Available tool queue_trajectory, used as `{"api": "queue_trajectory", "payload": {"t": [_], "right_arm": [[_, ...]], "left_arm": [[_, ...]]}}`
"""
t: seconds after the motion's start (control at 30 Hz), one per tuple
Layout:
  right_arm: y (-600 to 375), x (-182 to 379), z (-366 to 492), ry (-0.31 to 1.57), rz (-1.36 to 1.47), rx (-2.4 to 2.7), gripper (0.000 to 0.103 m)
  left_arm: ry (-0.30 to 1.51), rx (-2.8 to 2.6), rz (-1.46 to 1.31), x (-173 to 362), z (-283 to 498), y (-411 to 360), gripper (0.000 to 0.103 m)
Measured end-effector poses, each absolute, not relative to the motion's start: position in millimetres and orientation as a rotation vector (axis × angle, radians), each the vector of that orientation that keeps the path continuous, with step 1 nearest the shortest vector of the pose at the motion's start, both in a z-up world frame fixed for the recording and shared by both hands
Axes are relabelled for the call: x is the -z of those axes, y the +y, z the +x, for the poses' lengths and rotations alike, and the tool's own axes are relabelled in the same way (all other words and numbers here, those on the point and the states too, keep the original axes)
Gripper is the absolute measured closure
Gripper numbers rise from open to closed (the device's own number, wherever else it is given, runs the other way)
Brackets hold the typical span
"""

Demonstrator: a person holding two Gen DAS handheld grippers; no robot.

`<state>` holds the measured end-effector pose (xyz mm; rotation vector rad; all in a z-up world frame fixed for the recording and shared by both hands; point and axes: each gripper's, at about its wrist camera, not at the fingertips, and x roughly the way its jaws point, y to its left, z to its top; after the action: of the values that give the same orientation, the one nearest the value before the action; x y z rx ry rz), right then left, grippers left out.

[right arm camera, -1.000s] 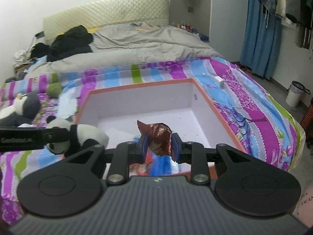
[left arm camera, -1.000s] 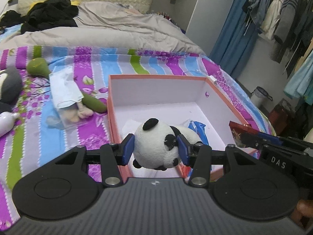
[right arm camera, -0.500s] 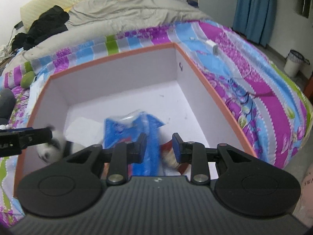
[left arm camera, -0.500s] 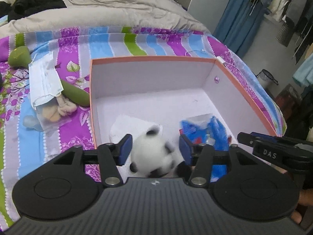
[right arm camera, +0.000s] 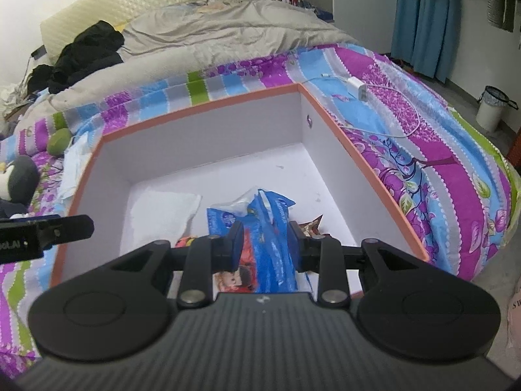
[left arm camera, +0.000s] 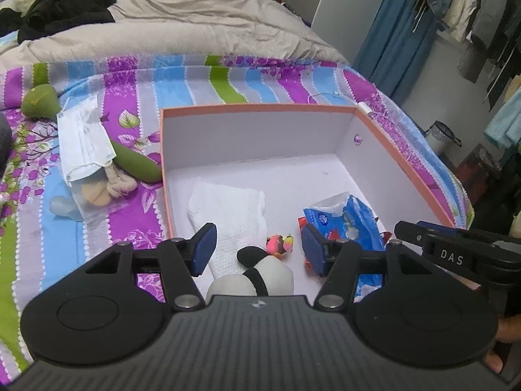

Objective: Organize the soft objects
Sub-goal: 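Open the left tool to drop the panda into the box while the right tool releases the red packet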

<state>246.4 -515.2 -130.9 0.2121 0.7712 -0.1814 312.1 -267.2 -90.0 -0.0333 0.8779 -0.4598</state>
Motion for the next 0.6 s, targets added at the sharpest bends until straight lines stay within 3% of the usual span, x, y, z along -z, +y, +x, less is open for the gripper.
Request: {"api": "queue_trajectory", "payload": {"t": [0.6], "right_arm": [[-447.8, 80.5, 156.7, 0.652, 0.186, 0.103, 0.071]], "left_arm": [[0.757, 0.449, -0.054, 35.1, 206.5, -200.2, 0.039]]}}
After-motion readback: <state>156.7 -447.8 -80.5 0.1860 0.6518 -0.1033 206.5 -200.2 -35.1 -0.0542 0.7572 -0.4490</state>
